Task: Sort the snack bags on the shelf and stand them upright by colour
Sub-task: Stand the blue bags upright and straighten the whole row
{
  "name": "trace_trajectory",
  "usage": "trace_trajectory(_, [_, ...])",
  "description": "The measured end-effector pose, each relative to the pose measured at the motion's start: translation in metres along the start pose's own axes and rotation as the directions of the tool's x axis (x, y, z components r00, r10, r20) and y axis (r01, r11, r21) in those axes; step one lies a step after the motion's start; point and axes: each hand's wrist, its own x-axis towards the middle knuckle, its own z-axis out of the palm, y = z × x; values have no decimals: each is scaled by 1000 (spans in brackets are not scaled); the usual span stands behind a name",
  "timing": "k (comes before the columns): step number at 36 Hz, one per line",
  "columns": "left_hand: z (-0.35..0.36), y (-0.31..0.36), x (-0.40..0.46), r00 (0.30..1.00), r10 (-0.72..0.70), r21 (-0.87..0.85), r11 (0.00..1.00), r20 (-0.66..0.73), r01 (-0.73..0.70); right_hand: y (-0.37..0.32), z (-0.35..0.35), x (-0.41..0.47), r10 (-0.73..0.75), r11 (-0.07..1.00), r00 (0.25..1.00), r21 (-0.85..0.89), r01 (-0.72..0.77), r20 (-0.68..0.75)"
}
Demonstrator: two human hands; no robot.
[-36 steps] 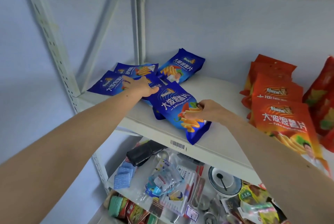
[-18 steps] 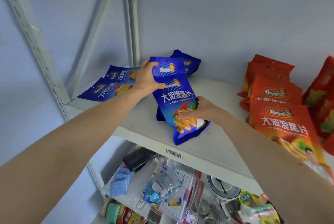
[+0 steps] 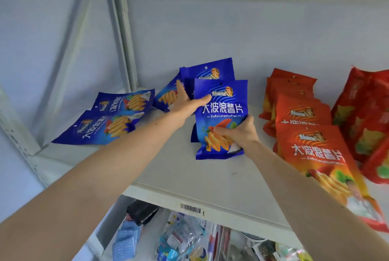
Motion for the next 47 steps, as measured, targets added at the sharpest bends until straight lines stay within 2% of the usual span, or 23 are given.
trace_trajectory(3, [13,-23,17,994,-94,142,986,55,85,5,2,15,34,999,997,23,-33,-75])
trace_trajectory(6, [29,-26,27,986,-113,129,987,122,98,10,5,32,28,1000,989,3,-27,-145])
trace_trajectory(9, [42,-22,40,982,-70,145,988,178,44,11,7,44,2,998,979,-55,-14,-206])
trace_trajectory(15, [61,-15,60,960,11,181,982,281,-64,4,-1,68,3,979,977,-197,-46,-212])
trace_trajectory(17, [64,-14,67,960,45,184,978,277,-99,2,-4,75,-15,969,979,-243,-35,-202])
trace_trajectory(23, [77,2,78,981,6,220,974,192,-49,-10,-10,106,-88,957,975,-287,26,-205])
trace_trajectory(27, [81,6,90,976,100,293,944,195,-155,-10,-10,129,-75,959,977,-284,16,-198])
trace_trajectory(33, [85,-4,104,972,92,277,949,216,-152,4,-9,147,-43,973,965,-229,-17,-258])
trace_trajectory(36, [88,-11,107,965,107,399,895,240,-198,6,-10,153,-3,973,968,-224,-56,-252])
trace_trajectory(38, [90,-18,109,965,96,477,855,244,-206,8,-10,155,19,963,970,-257,-83,-242])
trace_trajectory(41, [90,-26,109,974,56,504,849,218,-162,8,-10,156,35,949,973,-297,-103,-227])
trace_trajectory(47, [87,-27,111,971,60,531,829,231,-177,6,-11,153,-64,893,964,-447,-60,-257])
